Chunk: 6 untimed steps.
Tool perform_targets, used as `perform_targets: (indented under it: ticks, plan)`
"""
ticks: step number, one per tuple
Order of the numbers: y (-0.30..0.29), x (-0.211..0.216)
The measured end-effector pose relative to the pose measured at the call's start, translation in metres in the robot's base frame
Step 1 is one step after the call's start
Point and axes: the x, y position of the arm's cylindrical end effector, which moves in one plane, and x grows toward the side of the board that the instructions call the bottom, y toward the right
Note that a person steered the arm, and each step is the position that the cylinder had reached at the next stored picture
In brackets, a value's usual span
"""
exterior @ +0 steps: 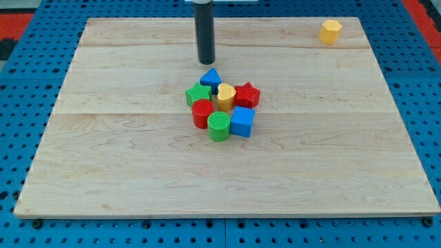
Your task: Move the cube into the heart
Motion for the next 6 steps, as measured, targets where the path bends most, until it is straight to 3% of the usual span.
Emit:
perform_targets:
  ticks: [3,4,6]
  plan:
    - [0.236,0.012]
    - [0.323,0.057]
    - [0.342,0.194]
